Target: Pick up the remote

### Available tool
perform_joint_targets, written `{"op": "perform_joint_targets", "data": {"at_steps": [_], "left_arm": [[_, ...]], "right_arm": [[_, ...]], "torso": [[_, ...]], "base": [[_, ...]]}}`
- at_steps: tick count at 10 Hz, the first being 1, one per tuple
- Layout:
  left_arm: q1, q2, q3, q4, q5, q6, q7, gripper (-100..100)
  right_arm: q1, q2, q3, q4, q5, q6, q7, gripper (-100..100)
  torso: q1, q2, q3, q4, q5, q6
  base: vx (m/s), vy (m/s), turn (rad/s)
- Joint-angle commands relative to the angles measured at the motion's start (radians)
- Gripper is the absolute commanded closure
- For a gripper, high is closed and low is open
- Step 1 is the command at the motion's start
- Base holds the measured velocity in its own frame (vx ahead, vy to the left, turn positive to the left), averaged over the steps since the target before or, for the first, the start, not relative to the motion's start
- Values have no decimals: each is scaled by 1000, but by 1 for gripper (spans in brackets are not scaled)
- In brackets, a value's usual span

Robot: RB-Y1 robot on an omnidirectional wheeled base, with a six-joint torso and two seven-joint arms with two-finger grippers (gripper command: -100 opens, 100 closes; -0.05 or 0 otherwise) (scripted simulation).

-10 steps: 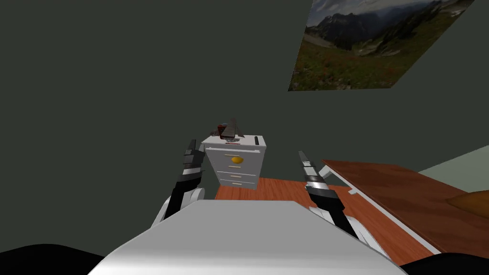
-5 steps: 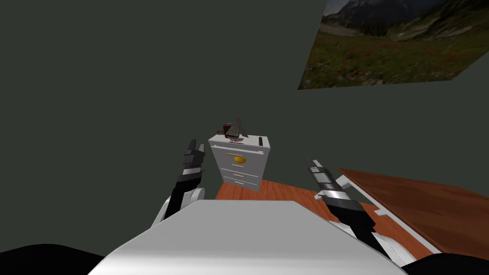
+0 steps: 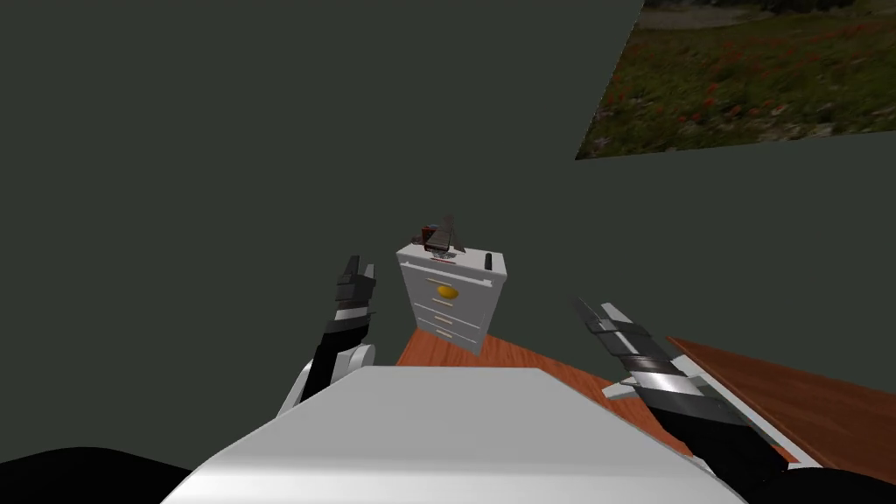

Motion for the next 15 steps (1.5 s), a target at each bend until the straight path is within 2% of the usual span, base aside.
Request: {"op": "perform_joint_targets", "data": {"at_steps": [1, 2, 3, 4, 5, 6, 7, 8, 9, 10, 11, 12, 13, 14, 15], "left_arm": [[0, 0, 0, 0, 0, 0, 0, 0], [0, 0, 0, 0, 0, 0, 0, 0], [0, 0, 0, 0, 0, 0, 0, 0], [0, 0, 0, 0, 0, 0, 0, 0], [0, 0, 0, 0, 0, 0, 0, 0], [0, 0, 0, 0, 0, 0, 0, 0], [0, 0, 0, 0, 0, 0, 0, 0], [0, 0, 0, 0, 0, 0, 0, 0], [0, 0, 0, 0, 0, 0, 0, 0], [0, 0, 0, 0, 0, 0, 0, 0], [0, 0, 0, 0, 0, 0, 0, 0], [0, 0, 0, 0, 0, 0, 0, 0], [0, 0, 0, 0, 0, 0, 0, 0], [0, 0, 0, 0, 0, 0, 0, 0], [0, 0, 0, 0, 0, 0, 0, 0]], "right_arm": [[15, -13, -47, 14, 17, -15, 15, -100], [59, -30, -78, 15, 55, -29, 44, -100], [61, -30, -99, 15, 55, -29, 44, -100], [99, -48, -134, 14, 94, -44, 72, -100], [109, -48, -152, 14, 94, -44, 72, -100], [149, -66, -188, 14, 132, -61, 102, -100], [159, -66, -205, 14, 132, -61, 102, -100], [193, -86, -240, 14, 169, -79, 131, -100], [212, -86, -258, 14, 169, -79, 131, -100], [252, -106, -293, 14, 206, -98, 160, -100], [267, -106, -311, 14, 206, -98, 160, -100], [301, -128, -344, 14, 242, -118, 188, -100], [323, -128, -362, 14, 242, -118, 188, -100], [356, -151, -395, 14, 277, -138, 216, -100], [380, -151, -412, 14, 277, -138, 216, -100]], "torso": [[0, 0, 0, 0, 0, 0], [0, 0, 0, 0, 0, 1], [0, 0, 0, 0, 0, 0], [1, 0, 0, 0, 0, 1], [1, -1, 0, 0, 0, 0], [1, -1, 0, 0, 0, 1], [1, -1, -1, 0, 0, 0], [1, -1, -1, 0, 0, 1], [2, -2, -1, 0, 0, 0], [2, -2, -1, 0, 0, 1], [1, -2, -1, 0, 0, 0], [2, -2, -1, 0, 0, 1], [1, -2, -1, 0, 0, 0], [2, -2, -1, 0, 0, 1], [2, -3, -2, -1, 0, 0]], "base": [[1, -43, 191], [2, -40, 371], [0, -40, 162], [6, -30, 345], [3, -35, 161], [9, -34, 298], [7, -35, 193], [9, -27, 352], [10, -30, 185], [13, -30, 282], [10, -31, 197], [12, -30, 333], [16, -31, 193], [24, -20, 359], [22, -23, 187]]}}
